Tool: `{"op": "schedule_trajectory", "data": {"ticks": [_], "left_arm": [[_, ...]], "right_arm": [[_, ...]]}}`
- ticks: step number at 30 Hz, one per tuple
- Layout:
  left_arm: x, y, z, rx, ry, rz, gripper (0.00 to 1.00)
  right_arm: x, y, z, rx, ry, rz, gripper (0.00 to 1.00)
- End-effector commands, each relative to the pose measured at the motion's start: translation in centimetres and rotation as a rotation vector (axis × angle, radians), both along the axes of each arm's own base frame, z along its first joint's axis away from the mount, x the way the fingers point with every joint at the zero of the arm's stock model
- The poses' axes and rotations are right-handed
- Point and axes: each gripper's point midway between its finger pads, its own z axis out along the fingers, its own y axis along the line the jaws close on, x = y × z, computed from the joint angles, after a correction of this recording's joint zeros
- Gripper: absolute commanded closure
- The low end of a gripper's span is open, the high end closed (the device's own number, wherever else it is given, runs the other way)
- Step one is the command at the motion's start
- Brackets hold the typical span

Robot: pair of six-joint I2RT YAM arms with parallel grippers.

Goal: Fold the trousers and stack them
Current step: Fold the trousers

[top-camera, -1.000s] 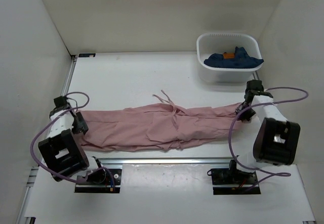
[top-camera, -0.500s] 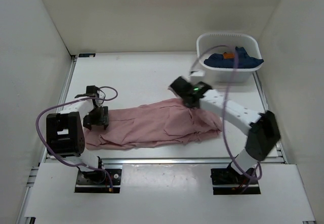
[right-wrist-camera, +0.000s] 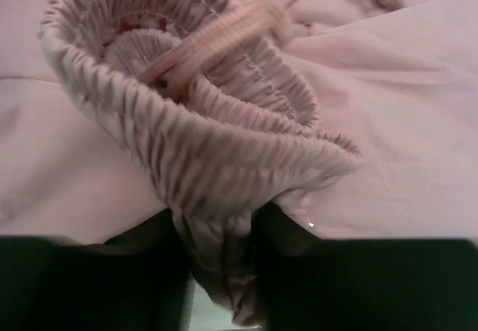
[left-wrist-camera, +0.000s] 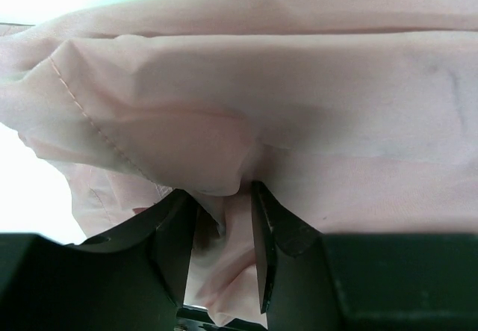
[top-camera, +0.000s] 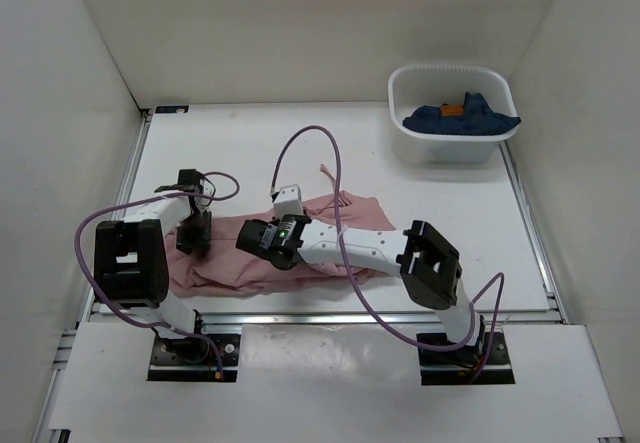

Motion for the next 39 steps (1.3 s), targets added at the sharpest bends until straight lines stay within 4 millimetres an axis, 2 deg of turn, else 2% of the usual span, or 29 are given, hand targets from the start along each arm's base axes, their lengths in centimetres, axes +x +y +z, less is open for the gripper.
{"op": "schedule_trajectory", "data": {"ticks": [1,3,4,6,8,9,11,12,14,16,17,18,19,20,21,22,23,24,26,27,29,30,32,33,34,36,37,38,39], "left_arm": [[0.2,0.6,-0.6,0.035,0.004,0.006,0.53],[0.3,0.8,-0.3,0.045,-0.005,0.008,0.52],[0.2,1.1,-0.3,0.045,-0.004,0.018,0.52],[0.7,1.3,0.2,0.046,-0.026,0.028,0.48],[1.3,1.6,1.0,0.047,-0.062,0.038,0.46],[1.3,1.8,1.2,0.048,-0.060,0.047,0.45],[1.2,1.8,1.9,0.048,-0.068,0.048,0.41],[2.0,2.0,2.5,0.058,-0.090,0.050,0.39],[1.8,2.0,3.3,0.058,-0.086,0.050,0.36],[2.5,2.0,4.4,0.059,-0.115,0.051,0.33],[2.4,2.0,4.9,0.059,-0.120,0.051,0.32],[2.8,2.1,5.8,0.060,-0.140,0.051,0.29],[2.9,2.1,6.0,0.060,-0.138,0.051,0.28],[2.9,2.1,6.5,0.060,-0.144,0.051,0.28],[2.9,2.1,7.0,0.060,-0.152,0.052,0.27],[2.8,2.1,7.4,0.060,-0.144,0.051,0.25],[2.6,2.0,7.6,0.060,-0.143,0.051,0.25],[2.8,2.1,8.3,0.060,-0.160,0.052,0.24],[2.5,2.0,8.7,0.060,-0.143,0.051,0.24],[2.6,2.0,9.2,0.060,-0.156,0.052,0.22],[2.3,2.3,9.3,0.078,-0.145,0.055,0.22],[1.9,2.5,9.0,0.086,-0.133,0.057,0.22],[1.3,2.8,8.2,0.086,-0.102,0.068,0.21],[0.8,3.0,7.8,0.086,-0.087,0.080,0.21],[1.2,3.4,7.5,0.087,-0.094,0.091,0.21],[0.7,4.1,6.6,0.087,-0.076,0.122,0.21],[0.8,4.4,6.6,0.088,-0.085,0.132,0.21],[0.8,4.4,6.4,0.088,-0.086,0.132,0.21],[0.5,4.5,6.1,0.079,-0.078,0.140,0.21]], "right_arm": [[0.3,4.2,-0.3,0.154,0.014,0.044,0.49],[-0.6,6.3,-0.4,0.178,0.059,0.160,0.24],[-1.8,7.7,-0.2,0.163,0.092,0.281,0.14],[-2.6,9.7,3.0,0.207,0.053,0.382,0.03],[-4.5,10.7,5.7,0.193,0.020,0.538,0.01],[-5.3,10.8,8.8,0.244,0.000,0.591,0.01],[-6.3,10.2,11.6,0.280,-0.021,0.656,0.01],[-6.6,8.7,13.8,0.324,-0.045,0.658,0.01],[-6.5,6.9,15.2,0.356,-0.065,0.650,0.02],[-5.8,3.7,15.6,0.349,-0.104,0.606,0.07],[-5.3,2.7,15.3,0.353,-0.108,0.564,0.19],[-3.9,0.8,14.1,0.325,-0.098,0.502,0.28],[-3.0,0.2,13.4,0.326,-0.088,0.460,0.37],[-2.7,-0.1,12.7,0.344,-0.051,0.448,0.47],[-2.1,-0.1,11.2,0.334,-0.017,0.443,0.60],[-1.0,-0.1,9.3,0.322,0.014,0.423,0.67],[-0.6,0.2,8.5,0.327,0.044,0.433,0.77],[-0.5,0.5,7.8,0.318,0.050,0.432,0.82],[-0.5,0.9,4.4,0.290,0.121,0.450,0.87],[-0.3,0.8,3.0,0.278,0.146,0.447,0.94],[-0.6,0.3,-0.2,0.268,0.224,0.414,0.99],[-1.2,0.4,-2.6,0.270,0.303,0.410,1.00],[-0.1,-0.2,-3.7,0.315,0.358,0.326,1.00],[0.6,-0.2,-2.8,0.341,0.337,0.318,0.99],[1.7,-0.8,-1.9,0.349,0.306,0.302,0.85],[3.5,-1.5,2.4,0.398,0.222,0.293,0.61],[3.8,-1.8,3.8,0.413,0.208,0.287,0.45],[4.2,-2.6,6.2,0.430,0.162,0.286,0.16],[4.9,-3.7,7.5,0.438,0.140,0.259,0.07]]}}
